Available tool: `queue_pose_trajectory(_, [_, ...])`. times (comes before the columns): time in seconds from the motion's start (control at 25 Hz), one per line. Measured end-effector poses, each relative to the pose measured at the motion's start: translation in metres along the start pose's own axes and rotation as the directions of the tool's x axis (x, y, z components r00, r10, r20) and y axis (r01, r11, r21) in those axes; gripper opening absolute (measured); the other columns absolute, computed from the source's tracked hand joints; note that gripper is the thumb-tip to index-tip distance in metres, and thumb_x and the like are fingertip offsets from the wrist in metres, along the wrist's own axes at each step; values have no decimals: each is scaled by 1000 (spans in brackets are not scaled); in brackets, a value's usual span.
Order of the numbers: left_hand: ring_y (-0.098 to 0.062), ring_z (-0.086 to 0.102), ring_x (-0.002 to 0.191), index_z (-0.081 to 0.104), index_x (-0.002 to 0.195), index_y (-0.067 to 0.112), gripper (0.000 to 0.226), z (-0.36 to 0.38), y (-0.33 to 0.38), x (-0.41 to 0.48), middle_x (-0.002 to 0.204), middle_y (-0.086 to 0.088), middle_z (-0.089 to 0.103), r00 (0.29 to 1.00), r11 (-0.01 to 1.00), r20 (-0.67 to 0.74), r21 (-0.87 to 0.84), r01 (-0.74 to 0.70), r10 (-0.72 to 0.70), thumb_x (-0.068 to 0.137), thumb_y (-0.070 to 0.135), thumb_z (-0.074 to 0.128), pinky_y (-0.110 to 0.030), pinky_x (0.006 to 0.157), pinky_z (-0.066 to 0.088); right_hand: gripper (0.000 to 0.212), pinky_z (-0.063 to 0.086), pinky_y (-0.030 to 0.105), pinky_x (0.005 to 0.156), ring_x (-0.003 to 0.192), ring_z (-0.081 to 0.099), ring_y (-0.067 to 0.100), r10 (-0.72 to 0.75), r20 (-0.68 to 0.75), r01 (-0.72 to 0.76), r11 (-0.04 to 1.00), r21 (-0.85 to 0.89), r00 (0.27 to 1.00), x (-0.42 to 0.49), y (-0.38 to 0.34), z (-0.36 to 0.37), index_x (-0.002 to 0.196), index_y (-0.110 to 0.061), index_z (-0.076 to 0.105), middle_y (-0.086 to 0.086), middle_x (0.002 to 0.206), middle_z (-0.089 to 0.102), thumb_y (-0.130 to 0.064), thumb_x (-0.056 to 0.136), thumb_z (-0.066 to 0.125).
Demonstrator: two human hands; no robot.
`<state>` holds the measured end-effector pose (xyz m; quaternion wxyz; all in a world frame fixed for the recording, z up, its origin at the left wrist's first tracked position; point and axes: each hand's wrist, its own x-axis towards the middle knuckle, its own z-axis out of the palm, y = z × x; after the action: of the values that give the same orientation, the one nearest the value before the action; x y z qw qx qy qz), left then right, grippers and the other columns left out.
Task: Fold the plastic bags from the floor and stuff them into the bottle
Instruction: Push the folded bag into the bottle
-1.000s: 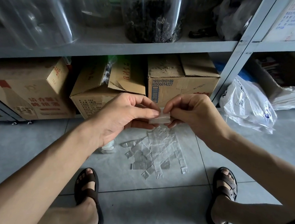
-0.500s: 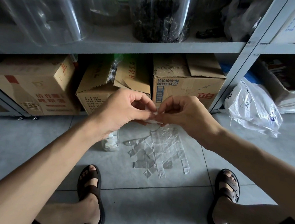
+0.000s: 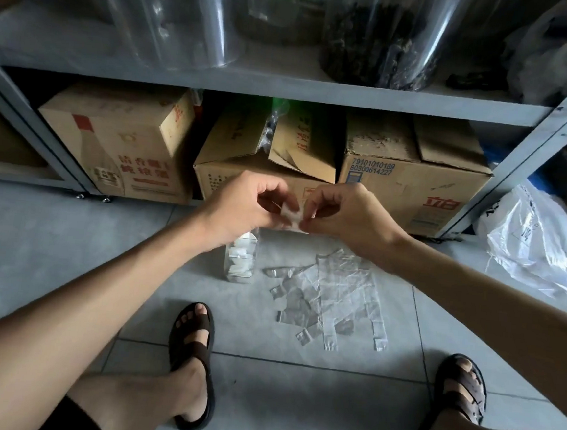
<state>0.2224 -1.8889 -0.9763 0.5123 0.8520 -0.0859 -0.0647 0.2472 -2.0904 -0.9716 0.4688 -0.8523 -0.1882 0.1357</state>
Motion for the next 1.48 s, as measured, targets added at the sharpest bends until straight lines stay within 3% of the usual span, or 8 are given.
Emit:
queue_pose_trajectory(0.08, [-3,63,71,73,82,28,34,-11,-21,6,78,11,73,999,999,-36,39,26,-25,67,3,89,-32,74,52,22,43,12,62,62,56,-5,-22,89,32,993,-111,996,29,-5,13,69,-28,72,-14,67,66,-11,72,85])
queue_pose_trajectory(0.32, [2,66,78,65,96,19,40,-37,-106,31,89,5,73,990,990,-87,85,115,-108,69,4,89,-12,69,49,15,38,1,60,60,51,-12,-104,181,154,944,-292,978,106,29,80,71,-20,73,-24,71,59,-8,77,81])
queue_pose_trajectory(0.48, [-14,68,80,63,93,18,34,-39,-205,48,84,-1,71,954,948,-130,137,288,-271,74,-6,80,-21,73,54,19,56,24,78,82,63,5,-174,168,227,898,-378,970,154,100,134,75,-19,72,-4,93,73,-1,81,74])
queue_pose_trajectory(0.72, [-25,70,82,63,101,11,22,-12,-331,63,95,-8,73,756,767,-266,86,636,-598,84,17,75,-37,81,57,22,59,37,72,78,69,22,-237,257,344,751,-563,937,219,186,198,89,-19,71,2,99,73,2,86,64])
queue_pose_trajectory(0.96, [-25,70,94,65,108,8,26,22,-364,81,104,-7,73,778,774,-239,134,619,-581,88,24,72,-39,88,56,44,57,40,58,62,62,26,-144,370,352,729,-587,918,230,208,228,123,-20,49,8,81,63,9,89,48])
queue_pose_trajectory(1.08, [-28,71,90,65,95,7,11,30,-364,86,91,-9,74,791,777,-274,185,601,-547,89,17,67,-40,86,56,24,53,36,58,62,58,22,-68,275,216,804,-554,959,236,214,234,103,-9,60,6,76,61,5,91,47])
queue_pose_trajectory(1.32, [-29,71,82,66,90,11,2,32,-366,86,81,-8,71,797,793,-302,168,585,-523,89,12,67,-39,80,58,44,57,40,59,63,62,33,-149,97,177,779,-602,984,232,221,247,107,-6,62,15,83,68,18,75,46])
queue_pose_trajectory(1.48, [-29,70,78,59,80,15,11,34,-367,85,78,-6,69,795,796,-324,167,582,-513,88,11,66,-39,80,58,38,57,37,59,64,65,30,-88,147,161,775,-611,985,230,221,248,103,-5,65,12,78,67,20,81,47])
